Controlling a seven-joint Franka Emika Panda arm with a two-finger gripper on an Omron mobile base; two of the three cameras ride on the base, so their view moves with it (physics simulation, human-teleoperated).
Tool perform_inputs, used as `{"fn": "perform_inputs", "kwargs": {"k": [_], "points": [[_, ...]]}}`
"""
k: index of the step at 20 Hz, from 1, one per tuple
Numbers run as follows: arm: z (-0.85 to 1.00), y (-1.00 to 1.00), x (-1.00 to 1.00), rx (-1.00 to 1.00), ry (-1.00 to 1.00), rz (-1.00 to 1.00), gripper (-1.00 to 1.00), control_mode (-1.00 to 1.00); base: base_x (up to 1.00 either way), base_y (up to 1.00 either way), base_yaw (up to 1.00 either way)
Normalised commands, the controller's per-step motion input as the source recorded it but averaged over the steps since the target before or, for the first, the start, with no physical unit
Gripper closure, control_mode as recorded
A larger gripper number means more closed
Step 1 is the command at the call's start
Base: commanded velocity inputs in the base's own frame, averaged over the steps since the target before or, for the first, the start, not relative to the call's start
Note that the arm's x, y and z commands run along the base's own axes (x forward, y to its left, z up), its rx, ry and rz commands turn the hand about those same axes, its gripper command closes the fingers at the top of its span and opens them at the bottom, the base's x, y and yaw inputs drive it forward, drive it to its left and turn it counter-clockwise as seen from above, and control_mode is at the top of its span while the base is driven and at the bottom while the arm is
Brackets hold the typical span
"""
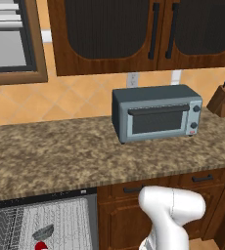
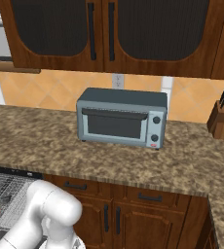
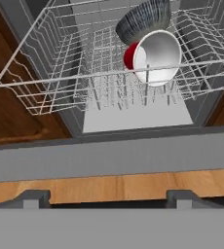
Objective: Pick up the cup and bowl from the counter, place them in the dishwasher, and close the dishwasher door.
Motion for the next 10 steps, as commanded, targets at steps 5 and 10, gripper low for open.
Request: {"fn": "perform_inputs", "kwargs": {"k": [5,10], "points": [[-0.5,-0.3,1.0,-0.08,0.0,0.11,-1.0,-1.0,0.0,0.0,0.0],[-0.36,-0.1,-0.37,-0.01,-0.06,0.07,-1.0,-1.0,0.0,0.0,0.0]]}}
